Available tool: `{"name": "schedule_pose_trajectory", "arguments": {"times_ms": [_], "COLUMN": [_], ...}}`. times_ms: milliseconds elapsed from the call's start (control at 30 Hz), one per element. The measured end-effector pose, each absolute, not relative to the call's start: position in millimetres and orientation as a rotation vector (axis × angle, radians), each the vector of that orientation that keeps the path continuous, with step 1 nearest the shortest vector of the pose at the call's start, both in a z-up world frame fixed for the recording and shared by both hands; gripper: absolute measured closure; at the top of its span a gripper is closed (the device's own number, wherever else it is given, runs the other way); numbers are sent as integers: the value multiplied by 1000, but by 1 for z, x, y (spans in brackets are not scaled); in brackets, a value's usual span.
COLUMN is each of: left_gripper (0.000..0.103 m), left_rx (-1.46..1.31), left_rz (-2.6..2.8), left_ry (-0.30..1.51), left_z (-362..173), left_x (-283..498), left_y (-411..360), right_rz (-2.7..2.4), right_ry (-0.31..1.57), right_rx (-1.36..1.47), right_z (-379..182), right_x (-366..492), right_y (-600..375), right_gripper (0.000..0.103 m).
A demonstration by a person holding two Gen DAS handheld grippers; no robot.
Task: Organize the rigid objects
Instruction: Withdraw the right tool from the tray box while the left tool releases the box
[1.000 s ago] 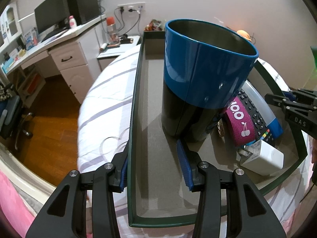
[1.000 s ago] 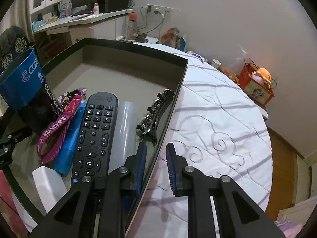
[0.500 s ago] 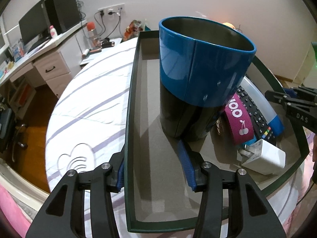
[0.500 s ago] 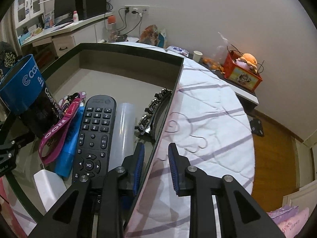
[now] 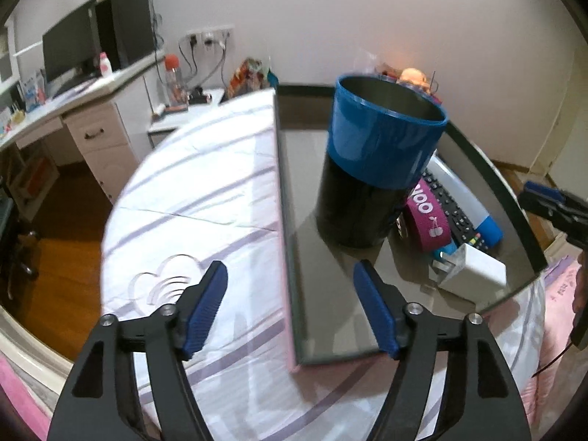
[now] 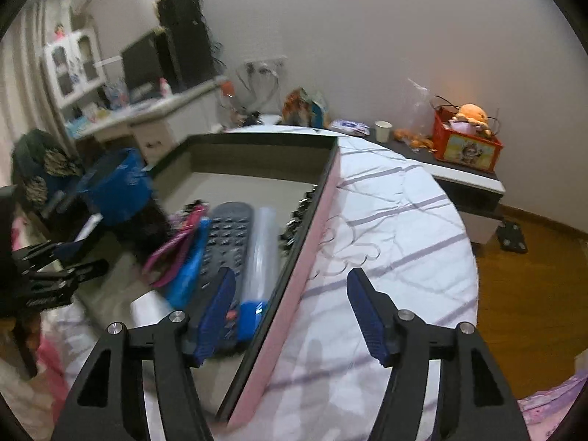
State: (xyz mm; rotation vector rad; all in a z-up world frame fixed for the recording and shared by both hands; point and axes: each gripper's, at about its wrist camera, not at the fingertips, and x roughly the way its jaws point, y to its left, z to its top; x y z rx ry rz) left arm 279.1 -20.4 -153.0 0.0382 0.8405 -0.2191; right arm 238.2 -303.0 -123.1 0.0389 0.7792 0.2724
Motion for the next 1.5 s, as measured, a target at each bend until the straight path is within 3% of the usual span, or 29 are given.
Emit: {"name": "schedule_pose_trajectory", "arguments": {"times_ms": [100,267,600,1500], "left_gripper": [20,14,13,9], "left_rx": [9,9,170,100], "left_rz": [-247,-275,-292,-296], "left_ry": [809,775,803,880], "left_z": [-145,-142,-160,-176], "left_x": [266,247,235,264], "left_y": [-8,-4,-32,-46], "right_rz": [287,319,339,310], "right_ry": [759,754,797,816], "right_rx": [51,53,-3,48], "right_z": [-122,-131,-157,-163], "right_x": [220,196,189,199], "right_y": [-306,-304,-272,-256], "right_gripper": [23,23,23,22]}}
